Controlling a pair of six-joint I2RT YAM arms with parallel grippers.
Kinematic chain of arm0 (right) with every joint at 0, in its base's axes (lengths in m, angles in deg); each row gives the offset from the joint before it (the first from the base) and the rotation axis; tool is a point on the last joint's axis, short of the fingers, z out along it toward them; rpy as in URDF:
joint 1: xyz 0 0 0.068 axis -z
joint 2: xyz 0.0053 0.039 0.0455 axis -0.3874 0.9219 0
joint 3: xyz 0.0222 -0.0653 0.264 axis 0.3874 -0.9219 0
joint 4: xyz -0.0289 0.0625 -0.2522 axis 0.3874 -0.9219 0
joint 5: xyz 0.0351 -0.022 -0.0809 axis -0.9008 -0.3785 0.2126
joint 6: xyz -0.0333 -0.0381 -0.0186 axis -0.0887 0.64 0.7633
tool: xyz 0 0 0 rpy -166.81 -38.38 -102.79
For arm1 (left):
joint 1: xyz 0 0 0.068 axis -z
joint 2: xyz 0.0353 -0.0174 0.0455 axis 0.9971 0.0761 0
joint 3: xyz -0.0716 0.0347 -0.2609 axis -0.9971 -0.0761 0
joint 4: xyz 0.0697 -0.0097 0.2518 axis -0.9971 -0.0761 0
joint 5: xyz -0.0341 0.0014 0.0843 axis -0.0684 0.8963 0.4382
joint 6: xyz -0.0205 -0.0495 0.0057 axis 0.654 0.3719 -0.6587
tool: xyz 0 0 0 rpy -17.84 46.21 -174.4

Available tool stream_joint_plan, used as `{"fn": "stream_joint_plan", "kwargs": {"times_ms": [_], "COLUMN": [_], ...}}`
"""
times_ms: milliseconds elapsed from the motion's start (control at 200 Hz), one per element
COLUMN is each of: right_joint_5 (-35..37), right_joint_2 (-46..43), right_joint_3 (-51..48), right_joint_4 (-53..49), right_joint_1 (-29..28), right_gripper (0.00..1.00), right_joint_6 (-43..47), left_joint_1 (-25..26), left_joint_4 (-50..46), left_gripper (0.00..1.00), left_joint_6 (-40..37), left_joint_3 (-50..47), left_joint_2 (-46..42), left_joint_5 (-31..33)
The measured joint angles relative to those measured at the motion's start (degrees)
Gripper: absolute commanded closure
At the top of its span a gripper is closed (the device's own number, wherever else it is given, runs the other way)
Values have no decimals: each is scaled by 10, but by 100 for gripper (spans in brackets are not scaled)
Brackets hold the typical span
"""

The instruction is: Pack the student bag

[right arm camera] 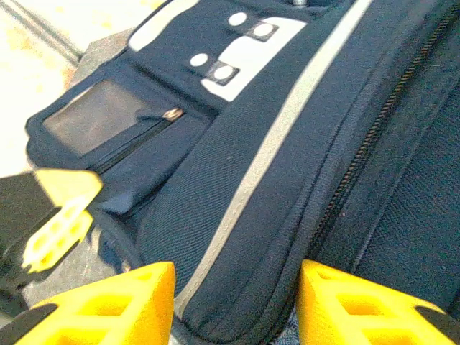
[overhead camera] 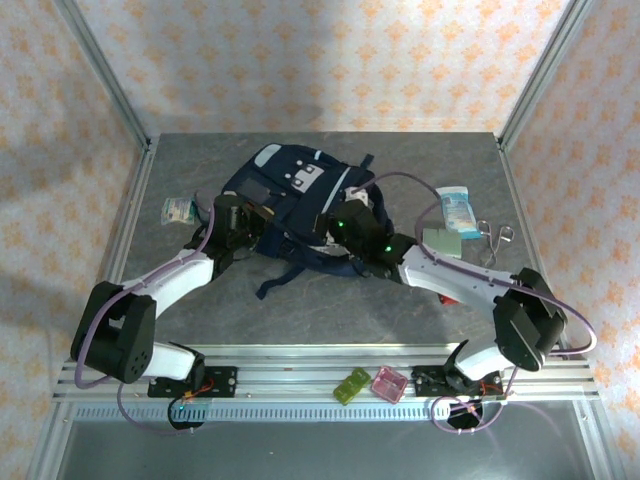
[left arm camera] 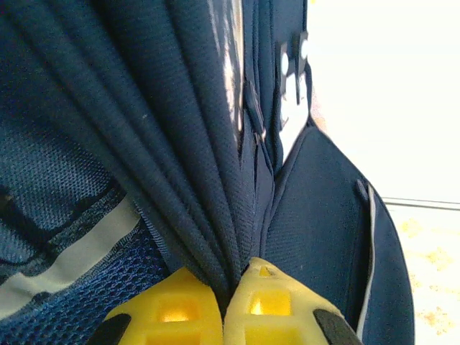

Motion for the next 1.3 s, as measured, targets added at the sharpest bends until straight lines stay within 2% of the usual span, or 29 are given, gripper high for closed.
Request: {"fn": "stream_joint_plan", "kwargs": {"times_ms": [70, 220, 445, 516, 611, 746, 926, 991, 1131, 1296], "right_joint_5": [8, 31, 25, 28, 25, 1, -61, -74, -70, -45], "right_joint_2": [1, 5, 4, -3, -28, -56, -10, 24, 100, 122], "right_joint_3": [0, 0, 5, 8, 8, 5, 3, 4, 24, 42], "right_joint_4": [-7, -33, -77, -85, -87, -56, 14, 35, 43, 44], "right_joint_1": [-15, -16, 68, 75, 53, -7, -76, -83, -78, -62], "right_gripper": [49, 49, 56, 59, 62, 67, 70, 69, 61, 56], "right_joint_6": [1, -6, -18, -12, -5, 17, 37, 37, 31, 10], "left_joint_1": [0, 0, 12, 17, 17, 22, 28, 28, 28, 32], "left_joint_4": [-2, -2, 3, 3, 7, 7, 7, 7, 7, 12], "left_gripper": [100, 100, 100, 100, 100, 100, 100, 100, 100, 100], "left_joint_6": [0, 2, 24, 38, 59, 78, 94, 96, 103, 105], "left_joint_3": [0, 0, 1, 0, -3, -3, -3, -3, -3, -3], "left_joint_2": [-2, -8, -16, -23, -32, -38, -42, -44, -46, -46], "left_joint_5": [8, 10, 3, 5, 9, 16, 21, 22, 23, 21]}}
